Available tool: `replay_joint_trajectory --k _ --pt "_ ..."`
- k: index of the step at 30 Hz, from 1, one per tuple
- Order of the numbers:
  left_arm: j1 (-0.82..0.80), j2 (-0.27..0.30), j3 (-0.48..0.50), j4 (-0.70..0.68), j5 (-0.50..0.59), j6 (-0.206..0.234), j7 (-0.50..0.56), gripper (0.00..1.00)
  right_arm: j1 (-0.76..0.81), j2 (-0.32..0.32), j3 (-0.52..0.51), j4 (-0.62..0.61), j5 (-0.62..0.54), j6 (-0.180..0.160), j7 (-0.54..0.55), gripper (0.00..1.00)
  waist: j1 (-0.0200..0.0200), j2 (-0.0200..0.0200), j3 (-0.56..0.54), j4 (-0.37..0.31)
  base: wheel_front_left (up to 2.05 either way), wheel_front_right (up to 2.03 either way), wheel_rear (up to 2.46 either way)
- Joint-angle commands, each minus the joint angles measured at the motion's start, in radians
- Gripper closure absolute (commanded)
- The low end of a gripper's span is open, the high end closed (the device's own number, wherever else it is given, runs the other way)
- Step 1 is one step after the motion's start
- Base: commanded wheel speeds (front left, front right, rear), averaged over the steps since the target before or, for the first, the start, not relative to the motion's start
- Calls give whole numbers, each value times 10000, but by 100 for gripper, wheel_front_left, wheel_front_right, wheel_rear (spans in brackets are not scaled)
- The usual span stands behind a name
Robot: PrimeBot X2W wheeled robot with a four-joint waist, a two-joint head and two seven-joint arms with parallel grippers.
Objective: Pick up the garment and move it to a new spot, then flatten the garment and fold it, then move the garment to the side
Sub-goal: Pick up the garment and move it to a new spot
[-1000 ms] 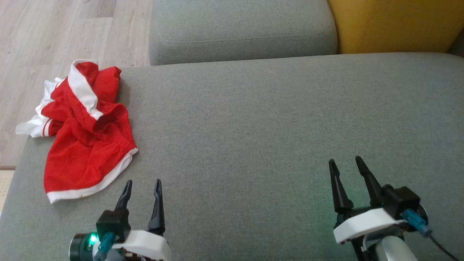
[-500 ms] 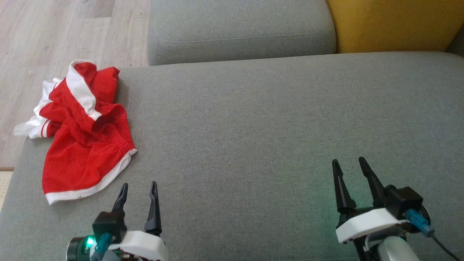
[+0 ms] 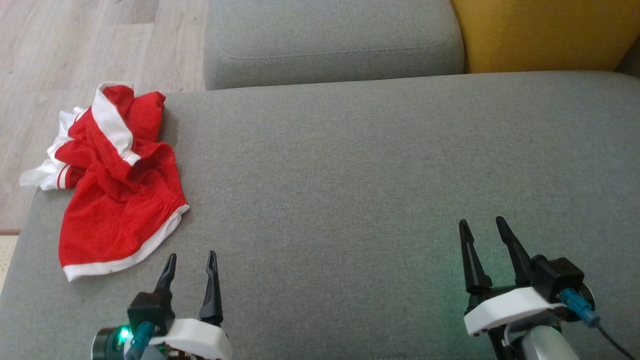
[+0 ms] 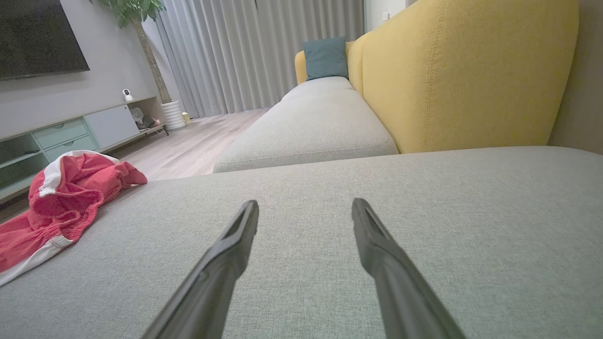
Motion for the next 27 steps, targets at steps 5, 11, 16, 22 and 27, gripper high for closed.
replay_joint_trajectory --k 5,11,16,22,27 --pt "-341 81 287 -283 -52 -3 -134 0 -459 -91 165 -301 -31 77 -120 0 0 -1 2 69 0 0 0" --pt "-425 81 231 -276 38 -13 -134 0 -389 -91 125 -500 -61 77 -120 0 0 -1 -43 636 0 0 0" --pt "-428 85 140 -342 109 -63 -134 0 -256 -91 79 -643 4 77 -120 0 0 -1 -124 1597 0 0 0" --pt "-374 124 81 -548 207 -126 -134 0 -131 -91 111 -720 156 77 -120 0 0 -1 -229 3002 0 0 0" --pt "-250 283 164 -680 233 -137 -134 0 -61 -91 233 -744 339 77 -120 0 0 -1 -338 4275 0 0 0"
